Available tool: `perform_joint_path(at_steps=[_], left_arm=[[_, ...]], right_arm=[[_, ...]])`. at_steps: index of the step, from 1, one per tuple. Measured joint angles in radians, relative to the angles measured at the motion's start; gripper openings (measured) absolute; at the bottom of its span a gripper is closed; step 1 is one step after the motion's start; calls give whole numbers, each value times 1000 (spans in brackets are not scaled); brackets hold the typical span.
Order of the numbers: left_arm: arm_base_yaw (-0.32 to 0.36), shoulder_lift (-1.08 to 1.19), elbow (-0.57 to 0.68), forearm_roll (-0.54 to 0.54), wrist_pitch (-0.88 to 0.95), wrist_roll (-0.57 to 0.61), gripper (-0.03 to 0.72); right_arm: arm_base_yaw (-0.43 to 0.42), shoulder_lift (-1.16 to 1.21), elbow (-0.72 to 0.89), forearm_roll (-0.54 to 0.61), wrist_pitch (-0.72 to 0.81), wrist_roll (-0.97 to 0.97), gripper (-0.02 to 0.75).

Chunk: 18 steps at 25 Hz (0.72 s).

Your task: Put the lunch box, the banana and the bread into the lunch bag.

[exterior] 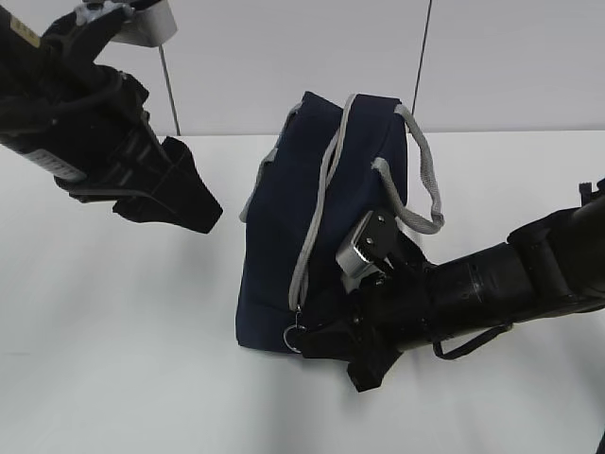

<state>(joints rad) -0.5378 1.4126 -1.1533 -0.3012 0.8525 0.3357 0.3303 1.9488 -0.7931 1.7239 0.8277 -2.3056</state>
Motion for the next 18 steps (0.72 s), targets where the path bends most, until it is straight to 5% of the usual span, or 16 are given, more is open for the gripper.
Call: perform_joint_path(at_steps=[18], left_arm=[[0,0,0,-2,0,0,414]], right_arm=[[0,-252,0,-362,-28,444,-16]])
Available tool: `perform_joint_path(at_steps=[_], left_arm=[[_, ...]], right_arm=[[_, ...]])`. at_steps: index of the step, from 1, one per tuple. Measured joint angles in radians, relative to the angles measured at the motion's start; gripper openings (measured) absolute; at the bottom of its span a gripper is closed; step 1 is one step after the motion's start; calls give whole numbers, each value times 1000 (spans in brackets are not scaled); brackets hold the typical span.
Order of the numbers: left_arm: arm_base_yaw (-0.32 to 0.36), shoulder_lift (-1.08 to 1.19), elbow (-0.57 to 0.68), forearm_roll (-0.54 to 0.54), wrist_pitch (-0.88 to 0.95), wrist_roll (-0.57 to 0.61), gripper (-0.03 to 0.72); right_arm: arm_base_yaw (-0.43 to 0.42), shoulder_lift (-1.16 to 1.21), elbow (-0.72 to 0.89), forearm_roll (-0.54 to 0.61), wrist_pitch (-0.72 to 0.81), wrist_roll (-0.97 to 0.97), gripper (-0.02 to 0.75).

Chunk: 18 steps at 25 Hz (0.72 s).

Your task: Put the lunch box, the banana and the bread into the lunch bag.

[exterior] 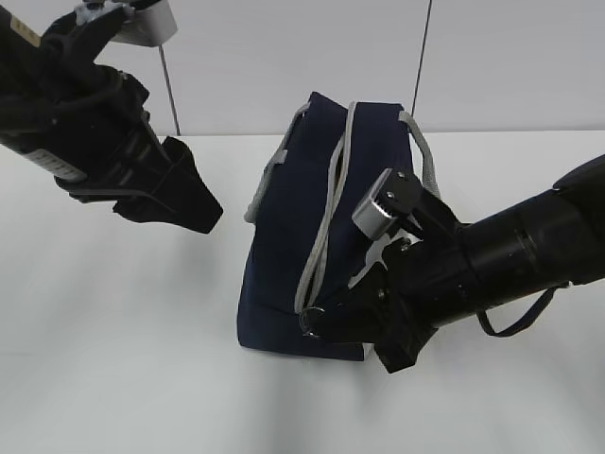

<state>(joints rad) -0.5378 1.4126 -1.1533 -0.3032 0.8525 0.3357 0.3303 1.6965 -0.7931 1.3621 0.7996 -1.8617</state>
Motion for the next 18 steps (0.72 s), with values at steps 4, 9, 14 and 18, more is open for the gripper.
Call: perform_joint_path(at_steps=[4,9,14,18], left_arm=[[0,0,0,0,0,0,414],[0,0,0,-3,0,0,414],[0,0,0,-5,-6,0,414],[0,0,0,-12,-38,31,414]], right_arm=[[0,-66,0,-21,-10,28,-16],[0,-121,0,-34,-42,71,-16],[0,-152,0,-38,-65,89,-16],[0,-192,0,-37,-86,91,-16]])
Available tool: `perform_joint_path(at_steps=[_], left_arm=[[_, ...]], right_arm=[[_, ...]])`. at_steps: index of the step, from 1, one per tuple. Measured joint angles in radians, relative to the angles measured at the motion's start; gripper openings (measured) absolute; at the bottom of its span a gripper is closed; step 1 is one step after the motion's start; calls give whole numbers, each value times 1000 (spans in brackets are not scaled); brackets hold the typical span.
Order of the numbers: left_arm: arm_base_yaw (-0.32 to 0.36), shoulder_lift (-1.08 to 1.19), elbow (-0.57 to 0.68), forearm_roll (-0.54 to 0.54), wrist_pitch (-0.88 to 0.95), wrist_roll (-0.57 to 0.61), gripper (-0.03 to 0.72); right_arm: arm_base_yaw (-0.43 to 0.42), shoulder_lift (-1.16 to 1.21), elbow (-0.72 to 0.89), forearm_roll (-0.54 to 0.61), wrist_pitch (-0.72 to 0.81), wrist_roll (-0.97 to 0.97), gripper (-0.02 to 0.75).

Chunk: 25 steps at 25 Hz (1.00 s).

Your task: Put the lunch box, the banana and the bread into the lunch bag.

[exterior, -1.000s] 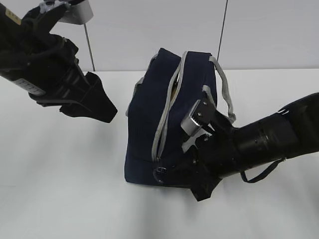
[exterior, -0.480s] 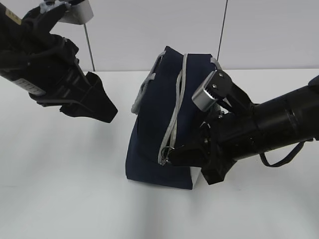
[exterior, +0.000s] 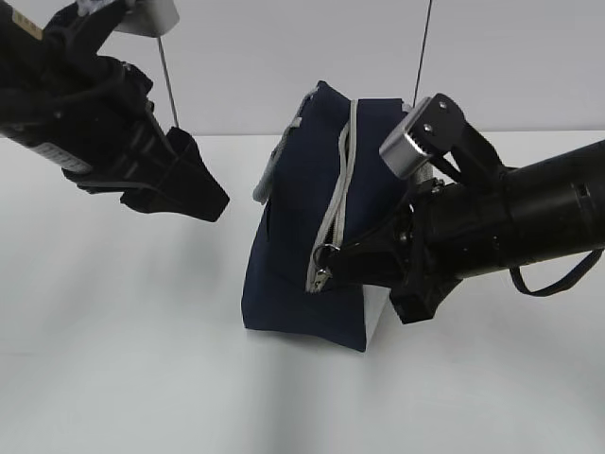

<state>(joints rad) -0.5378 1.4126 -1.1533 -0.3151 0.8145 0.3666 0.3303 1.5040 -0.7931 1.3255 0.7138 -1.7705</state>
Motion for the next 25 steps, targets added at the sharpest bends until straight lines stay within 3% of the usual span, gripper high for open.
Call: perform_joint_path(at_steps=[14,20,25], left_arm=[[0,0,7,-290,-62,316,414],[0,0,104,-343,-126,370,414],[0,0,188,-534,-159,555,414]], right_arm=[[0,-102,-21,8,-74,6,-16],[0,-102,-87,23,-94,8,-16],[0,-102,-102,49,-167,8,-16]])
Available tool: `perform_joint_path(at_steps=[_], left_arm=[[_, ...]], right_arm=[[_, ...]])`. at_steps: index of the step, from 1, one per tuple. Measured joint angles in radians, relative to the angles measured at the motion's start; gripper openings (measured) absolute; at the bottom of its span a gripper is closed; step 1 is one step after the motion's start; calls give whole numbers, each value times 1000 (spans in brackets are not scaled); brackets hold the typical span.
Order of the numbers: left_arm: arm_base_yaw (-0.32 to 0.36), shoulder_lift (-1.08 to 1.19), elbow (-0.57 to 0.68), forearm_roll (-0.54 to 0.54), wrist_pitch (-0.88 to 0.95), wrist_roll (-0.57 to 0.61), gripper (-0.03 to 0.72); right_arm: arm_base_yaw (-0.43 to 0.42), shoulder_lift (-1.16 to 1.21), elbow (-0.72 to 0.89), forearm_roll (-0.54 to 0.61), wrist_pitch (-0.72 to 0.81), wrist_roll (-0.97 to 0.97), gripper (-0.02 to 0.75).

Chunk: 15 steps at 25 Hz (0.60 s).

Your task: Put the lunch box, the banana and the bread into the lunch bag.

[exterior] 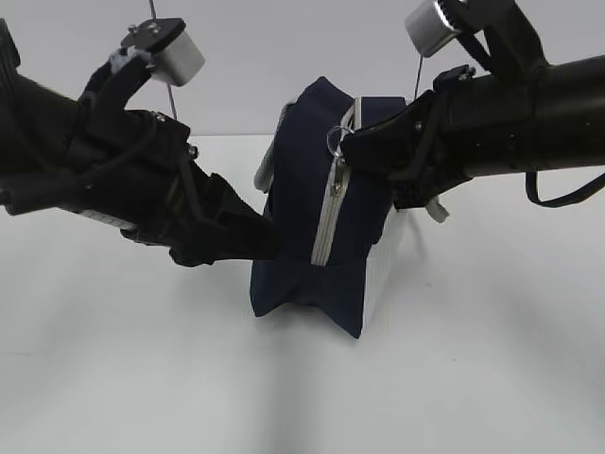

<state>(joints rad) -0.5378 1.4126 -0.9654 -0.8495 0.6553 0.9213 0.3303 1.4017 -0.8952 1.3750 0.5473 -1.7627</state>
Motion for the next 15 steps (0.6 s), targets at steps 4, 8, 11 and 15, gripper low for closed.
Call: perform_joint_path(at_steps=[4,8,11,15], left_arm=[[0,0,22,-152,-16,134,414],[0,0,24,-193,-58,166,414],[0,0,24,-200,-90,167,414],[0,0,24,-203,-137,172,414]], right_arm=[[0,0,0,84,-78,0,-16],[0,0,0,233,-129,-51,-16],[0,0,0,355,-141,-124,-16],[0,0,-4,412,-154,-165,-16]])
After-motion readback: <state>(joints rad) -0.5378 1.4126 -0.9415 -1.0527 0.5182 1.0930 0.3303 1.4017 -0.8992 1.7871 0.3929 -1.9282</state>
